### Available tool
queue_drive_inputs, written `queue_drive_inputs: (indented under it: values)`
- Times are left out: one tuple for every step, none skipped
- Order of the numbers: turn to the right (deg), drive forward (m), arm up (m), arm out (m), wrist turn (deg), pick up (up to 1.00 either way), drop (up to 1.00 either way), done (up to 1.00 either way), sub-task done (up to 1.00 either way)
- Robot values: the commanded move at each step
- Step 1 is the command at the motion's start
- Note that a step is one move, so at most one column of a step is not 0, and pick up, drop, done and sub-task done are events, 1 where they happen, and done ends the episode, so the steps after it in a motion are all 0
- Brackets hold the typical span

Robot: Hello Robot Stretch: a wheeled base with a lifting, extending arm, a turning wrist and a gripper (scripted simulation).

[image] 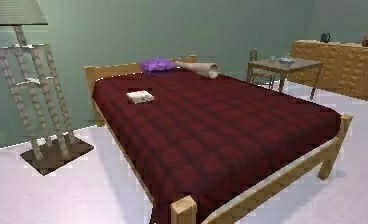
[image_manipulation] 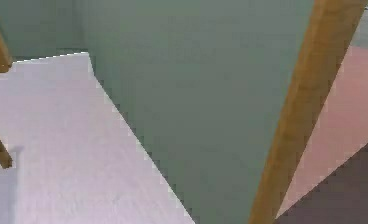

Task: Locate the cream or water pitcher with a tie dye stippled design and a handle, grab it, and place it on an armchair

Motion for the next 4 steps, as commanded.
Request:
queue_drive_inputs:
  values:
    - [45.0,0.00,0.00,0.00,0.0,0.00,0.00,0.00,0.00]
    - [12.0,0.00,0.00,0.00,0.0,0.00,0.00,0.00,0.00]
    - [0.0,1.00,0.00,0.00,0.0,0.00,0.00,0.00,0.00]
    - [0.0,1.00,0.00,0.00,0.0,0.00,0.00,0.00,0.00]
